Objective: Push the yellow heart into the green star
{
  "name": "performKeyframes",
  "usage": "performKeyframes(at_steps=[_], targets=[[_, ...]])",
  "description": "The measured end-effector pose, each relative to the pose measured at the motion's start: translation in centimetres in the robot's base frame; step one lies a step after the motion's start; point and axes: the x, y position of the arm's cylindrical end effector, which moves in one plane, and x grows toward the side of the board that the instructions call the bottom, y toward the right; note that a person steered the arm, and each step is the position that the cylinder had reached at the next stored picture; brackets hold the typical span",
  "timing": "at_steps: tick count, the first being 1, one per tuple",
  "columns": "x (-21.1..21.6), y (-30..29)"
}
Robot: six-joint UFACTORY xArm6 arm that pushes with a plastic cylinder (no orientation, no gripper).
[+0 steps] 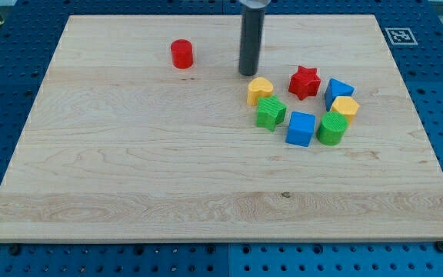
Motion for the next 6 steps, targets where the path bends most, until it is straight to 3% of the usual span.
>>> performKeyframes(at_steps=[4,6], targets=[[3.6,1.8],[2.5,-0.3]])
